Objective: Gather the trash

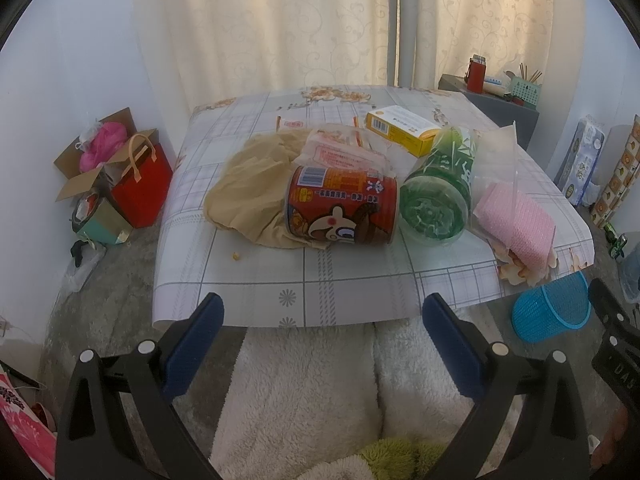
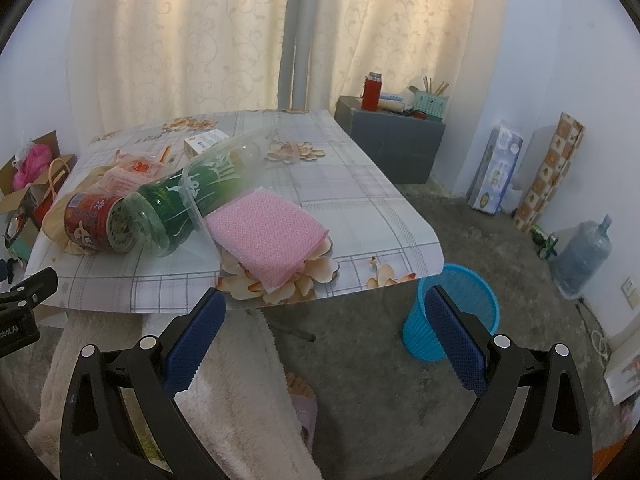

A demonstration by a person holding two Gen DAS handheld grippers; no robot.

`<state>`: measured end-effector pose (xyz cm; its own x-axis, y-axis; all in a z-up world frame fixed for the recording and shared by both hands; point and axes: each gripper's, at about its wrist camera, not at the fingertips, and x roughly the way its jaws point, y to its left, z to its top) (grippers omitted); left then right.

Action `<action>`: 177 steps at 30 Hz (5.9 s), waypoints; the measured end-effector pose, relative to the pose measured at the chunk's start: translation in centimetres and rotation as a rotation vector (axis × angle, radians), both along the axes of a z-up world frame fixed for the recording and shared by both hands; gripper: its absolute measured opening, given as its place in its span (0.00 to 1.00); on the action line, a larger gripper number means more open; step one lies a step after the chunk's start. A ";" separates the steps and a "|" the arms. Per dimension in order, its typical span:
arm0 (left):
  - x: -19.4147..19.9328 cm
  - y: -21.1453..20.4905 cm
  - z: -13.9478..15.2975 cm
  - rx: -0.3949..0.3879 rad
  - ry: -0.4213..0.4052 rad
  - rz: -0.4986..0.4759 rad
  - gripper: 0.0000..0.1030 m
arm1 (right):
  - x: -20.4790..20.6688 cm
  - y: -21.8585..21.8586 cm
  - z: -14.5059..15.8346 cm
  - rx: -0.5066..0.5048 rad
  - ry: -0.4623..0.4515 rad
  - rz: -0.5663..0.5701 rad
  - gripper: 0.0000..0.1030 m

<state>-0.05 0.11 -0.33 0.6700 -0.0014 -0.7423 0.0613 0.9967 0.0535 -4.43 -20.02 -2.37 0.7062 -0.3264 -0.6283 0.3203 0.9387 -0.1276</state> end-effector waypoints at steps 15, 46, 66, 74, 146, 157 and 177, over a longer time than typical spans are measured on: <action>-0.3 -0.1 -0.4 -0.001 0.005 0.005 0.95 | 0.1 0.2 0.1 0.003 -0.001 -0.002 0.92; -0.3 0.4 -0.7 0.006 0.027 0.011 0.95 | 0.4 0.7 -0.4 0.011 0.004 0.006 0.92; 2.9 0.8 -2.2 0.027 0.087 0.028 0.95 | 2.6 1.6 -0.7 0.049 0.046 0.109 0.92; 3.9 1.8 -2.9 0.013 0.114 0.051 0.95 | 3.9 3.1 0.9 0.058 0.023 0.203 0.92; 12.1 11.5 -1.5 -0.065 -0.049 -0.261 0.73 | 10.4 -3.6 -0.1 0.487 0.024 0.211 0.92; 18.4 12.2 -3.7 0.118 0.066 -0.689 0.85 | 10.8 -3.4 0.0 0.465 0.047 0.201 0.92; 23.0 8.0 -6.1 0.167 0.305 -1.081 0.89 | 11.4 -2.6 -0.2 0.422 0.098 0.163 0.92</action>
